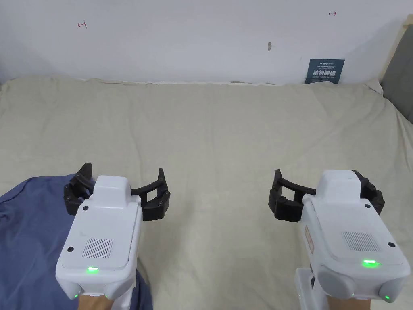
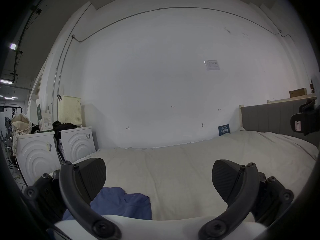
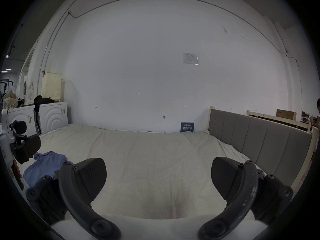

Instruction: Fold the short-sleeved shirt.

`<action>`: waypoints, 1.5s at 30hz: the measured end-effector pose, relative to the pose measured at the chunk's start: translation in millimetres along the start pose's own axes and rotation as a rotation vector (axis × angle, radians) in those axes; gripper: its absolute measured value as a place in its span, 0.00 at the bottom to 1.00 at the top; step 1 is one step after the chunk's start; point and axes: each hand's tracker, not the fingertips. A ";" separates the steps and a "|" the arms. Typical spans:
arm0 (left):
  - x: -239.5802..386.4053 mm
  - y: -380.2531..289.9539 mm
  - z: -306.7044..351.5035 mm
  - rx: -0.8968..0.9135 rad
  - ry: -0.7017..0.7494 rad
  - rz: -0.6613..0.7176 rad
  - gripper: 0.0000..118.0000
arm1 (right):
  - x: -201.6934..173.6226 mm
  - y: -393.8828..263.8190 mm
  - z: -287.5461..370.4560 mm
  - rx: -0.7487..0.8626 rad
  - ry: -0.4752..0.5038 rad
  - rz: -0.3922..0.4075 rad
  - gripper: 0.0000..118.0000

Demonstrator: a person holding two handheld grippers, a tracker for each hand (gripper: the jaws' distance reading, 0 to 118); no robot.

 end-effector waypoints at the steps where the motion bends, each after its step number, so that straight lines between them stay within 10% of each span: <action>1: -0.3 0.2 0.0 -0.001 0.000 0.005 1.00 | -0.4 0.2 0.1 -0.001 0.000 0.000 1.00; 39: -0.4 3.0 -0.3 0.000 -0.012 0.010 0.99 | 3.0 8.3 3.4 0.002 0.013 0.016 1.00; 41: 0.5 4.4 1.0 0.002 -0.030 0.020 0.82 | 3.2 9.6 5.5 0.004 0.013 0.018 0.86; 44: 2.7 7.1 2.4 0.000 -0.058 0.046 0.00 | 3.3 11.6 6.5 -0.004 0.001 0.030 0.15; 45: 4.7 8.0 0.9 -0.004 -0.057 0.045 0.00 | 3.5 11.5 5.9 -0.008 -0.015 0.041 0.01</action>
